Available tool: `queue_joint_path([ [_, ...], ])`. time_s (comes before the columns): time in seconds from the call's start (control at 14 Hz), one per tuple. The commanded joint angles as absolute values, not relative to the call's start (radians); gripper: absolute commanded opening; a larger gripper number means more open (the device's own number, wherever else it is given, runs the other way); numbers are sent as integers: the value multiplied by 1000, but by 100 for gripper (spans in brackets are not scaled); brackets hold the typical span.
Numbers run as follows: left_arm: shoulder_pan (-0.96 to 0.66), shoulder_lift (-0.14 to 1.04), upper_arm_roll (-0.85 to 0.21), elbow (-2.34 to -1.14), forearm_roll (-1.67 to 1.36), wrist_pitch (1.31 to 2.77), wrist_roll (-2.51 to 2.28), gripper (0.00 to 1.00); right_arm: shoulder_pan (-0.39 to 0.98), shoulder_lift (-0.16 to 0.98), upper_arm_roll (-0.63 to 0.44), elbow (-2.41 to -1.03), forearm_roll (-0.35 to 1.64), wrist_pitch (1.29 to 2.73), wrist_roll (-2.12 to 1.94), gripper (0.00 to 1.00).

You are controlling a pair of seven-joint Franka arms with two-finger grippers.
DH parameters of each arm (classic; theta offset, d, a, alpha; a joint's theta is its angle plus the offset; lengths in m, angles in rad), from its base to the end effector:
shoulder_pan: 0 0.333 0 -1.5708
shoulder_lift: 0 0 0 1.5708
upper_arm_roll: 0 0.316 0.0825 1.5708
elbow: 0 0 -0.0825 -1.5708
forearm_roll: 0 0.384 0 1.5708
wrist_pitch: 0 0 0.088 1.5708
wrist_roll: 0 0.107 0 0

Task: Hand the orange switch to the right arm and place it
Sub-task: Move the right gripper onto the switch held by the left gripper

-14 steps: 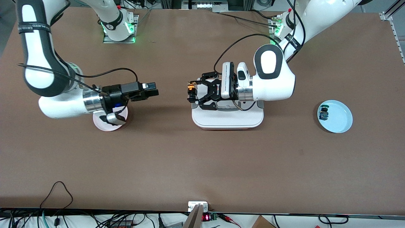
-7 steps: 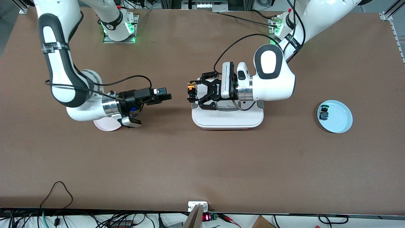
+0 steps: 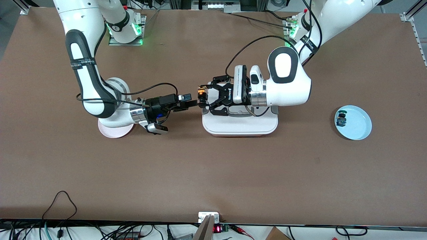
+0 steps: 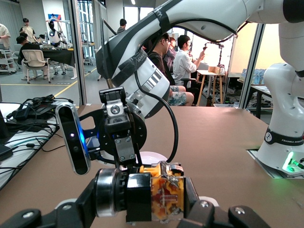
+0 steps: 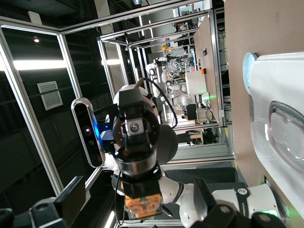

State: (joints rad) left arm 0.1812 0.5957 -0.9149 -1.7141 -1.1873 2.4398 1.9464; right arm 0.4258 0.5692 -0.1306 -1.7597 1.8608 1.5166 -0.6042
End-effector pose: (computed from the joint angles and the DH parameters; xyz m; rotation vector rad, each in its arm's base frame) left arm 0.5679 -0.3896 0.3914 1.3856 -1.4029 1.0073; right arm 0.5917 0.3045 0.3124 -1.3971 -0.0039 0.2557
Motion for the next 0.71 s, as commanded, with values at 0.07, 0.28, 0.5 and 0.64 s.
queue_joint_path([
  [0.07,199,586,-922,-1721,-1230,2415,1985,0,426,561,-120,-1763,1896,1491,-624,100],
  [0.28,199,586,-922,-1721,-1230,2414,1983,0,439,563,-106,-1763,1951,1502,-623,99],
  [0.5,199,586,-923,-1721,-1230,2414,1983,0,453,563,-106,-1763,1953,1509,-623,97],
  [0.64,198,586,-923,-1721,-1230,2416,1983,0,453,561,-106,-1764,1954,1517,-623,95],
])
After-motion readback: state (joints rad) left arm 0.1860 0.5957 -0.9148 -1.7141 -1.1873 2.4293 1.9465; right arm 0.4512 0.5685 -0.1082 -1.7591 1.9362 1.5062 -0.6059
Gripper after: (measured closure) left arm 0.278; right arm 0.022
